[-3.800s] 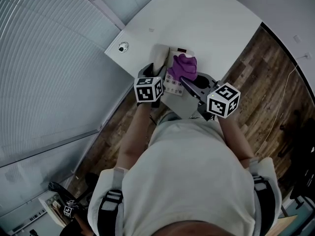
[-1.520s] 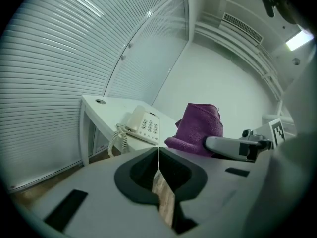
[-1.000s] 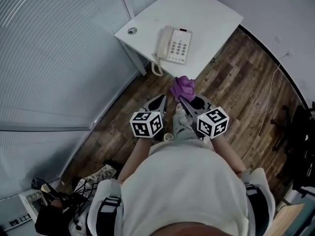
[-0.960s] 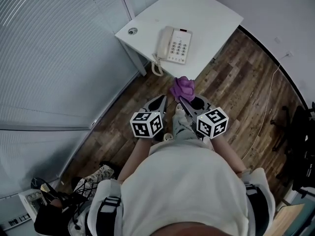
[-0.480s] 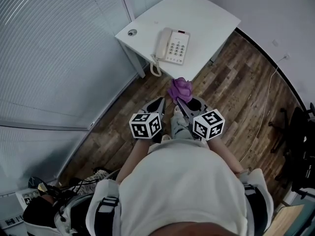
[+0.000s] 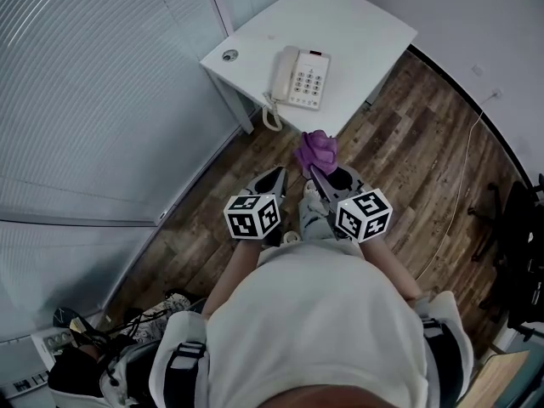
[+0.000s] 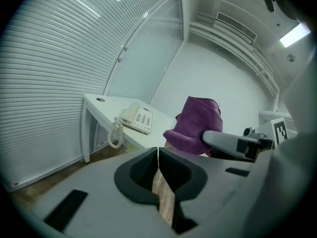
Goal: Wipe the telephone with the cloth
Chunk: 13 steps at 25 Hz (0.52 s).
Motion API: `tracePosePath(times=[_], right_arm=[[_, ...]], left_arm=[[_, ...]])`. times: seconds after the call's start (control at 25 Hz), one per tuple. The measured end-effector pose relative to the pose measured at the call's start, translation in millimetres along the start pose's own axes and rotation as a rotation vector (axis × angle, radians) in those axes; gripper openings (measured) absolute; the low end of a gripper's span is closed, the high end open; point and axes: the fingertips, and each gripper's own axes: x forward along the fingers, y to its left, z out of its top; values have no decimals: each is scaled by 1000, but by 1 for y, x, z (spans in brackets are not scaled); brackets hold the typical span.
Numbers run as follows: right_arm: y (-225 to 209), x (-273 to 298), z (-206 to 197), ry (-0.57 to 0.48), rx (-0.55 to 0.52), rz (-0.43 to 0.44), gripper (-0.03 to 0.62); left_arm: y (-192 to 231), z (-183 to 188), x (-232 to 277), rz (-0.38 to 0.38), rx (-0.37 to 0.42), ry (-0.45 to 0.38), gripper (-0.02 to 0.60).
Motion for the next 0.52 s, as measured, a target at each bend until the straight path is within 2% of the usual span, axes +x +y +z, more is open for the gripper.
tracePosePath(times=[0.52], right_arm=[[2,11,2,6,-12,11,89]], left_arm=[[8,6,2,3,-3,-7,26]])
